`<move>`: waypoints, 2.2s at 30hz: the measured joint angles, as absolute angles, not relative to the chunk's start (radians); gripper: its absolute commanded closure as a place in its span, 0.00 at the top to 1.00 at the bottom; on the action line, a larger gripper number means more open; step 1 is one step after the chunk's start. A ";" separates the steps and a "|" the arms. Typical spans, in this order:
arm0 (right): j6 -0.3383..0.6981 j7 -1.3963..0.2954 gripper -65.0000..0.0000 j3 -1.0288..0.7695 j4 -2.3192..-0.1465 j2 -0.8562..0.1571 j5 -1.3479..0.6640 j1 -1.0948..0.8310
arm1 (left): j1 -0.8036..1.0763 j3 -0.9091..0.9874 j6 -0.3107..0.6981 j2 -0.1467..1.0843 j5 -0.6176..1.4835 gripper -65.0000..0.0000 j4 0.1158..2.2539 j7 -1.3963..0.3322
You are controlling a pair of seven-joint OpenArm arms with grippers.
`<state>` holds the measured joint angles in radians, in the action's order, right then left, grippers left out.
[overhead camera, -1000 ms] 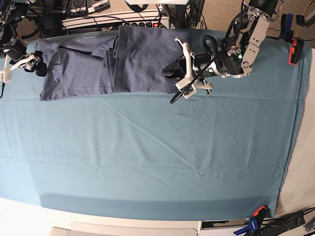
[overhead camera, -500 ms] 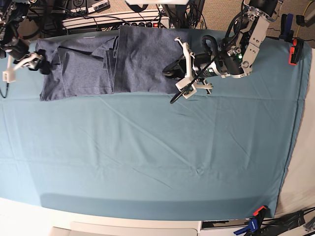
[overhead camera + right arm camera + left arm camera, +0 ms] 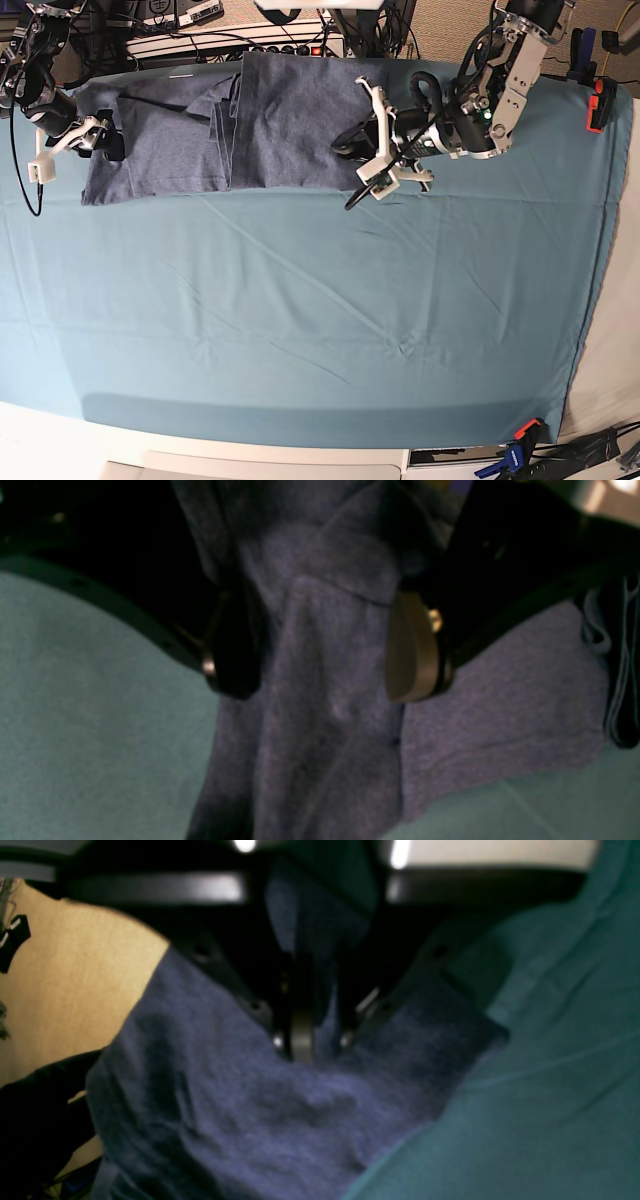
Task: Fold the T-shirt properly
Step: 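Release the hem end with the left gripper and hold the strip with the right, then lift the collar end with the right gripper and fold it over the stack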
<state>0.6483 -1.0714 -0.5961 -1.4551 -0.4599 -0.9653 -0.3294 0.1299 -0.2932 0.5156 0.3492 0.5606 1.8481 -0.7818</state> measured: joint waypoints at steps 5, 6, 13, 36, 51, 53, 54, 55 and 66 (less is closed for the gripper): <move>0.599 -1.055 0.65 -0.645 -1.458 -0.455 -0.867 -0.329 | 0.130 -0.293 0.516 0.350 0.561 0.10 1.848 -0.782; 0.599 -1.054 0.65 -0.649 -1.458 -0.456 -0.863 -0.330 | 0.130 -0.293 0.516 0.349 0.561 0.10 1.848 -0.782; 0.600 -1.058 0.65 -0.655 -1.459 -0.429 -0.909 -0.329 | 0.130 -0.293 0.516 0.349 0.561 0.10 1.848 -0.782; 0.625 -1.176 0.00 -0.604 -1.459 -0.398 -1.058 -0.328 | 0.130 -0.293 0.516 0.349 0.561 0.10 1.848 -0.781; 0.662 -1.295 0.00 -0.597 -2.061 -0.209 -1.127 -0.479 | 0.133 -0.133 0.516 0.456 0.595 0.10 1.880 -0.819; 0.663 -1.280 0.00 -0.598 -2.149 -0.169 -1.121 -0.510 | 0.132 -0.094 0.516 0.484 0.620 0.10 1.886 -0.831; 0.664 -1.277 0.00 -0.599 -2.187 -0.148 -1.122 -0.523 | 0.132 -0.076 0.516 0.497 0.634 0.10 1.886 -0.832; 0.665 -1.273 0.00 -0.599 -2.219 -0.126 -1.123 -0.534 | 0.132 -0.059 0.516 0.511 0.641 0.10 1.886 -0.831; 0.651 -1.155 0.00 -0.397 -2.297 0.009 -0.931 -0.537 | 0.132 0.047 0.520 0.567 0.705 0.10 1.886 -0.838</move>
<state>0.6510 -1.1553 -0.3969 -2.2974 0.0090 -0.9314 -0.5365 0.1322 0.0475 0.5201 0.5671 0.7052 1.8858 -0.8383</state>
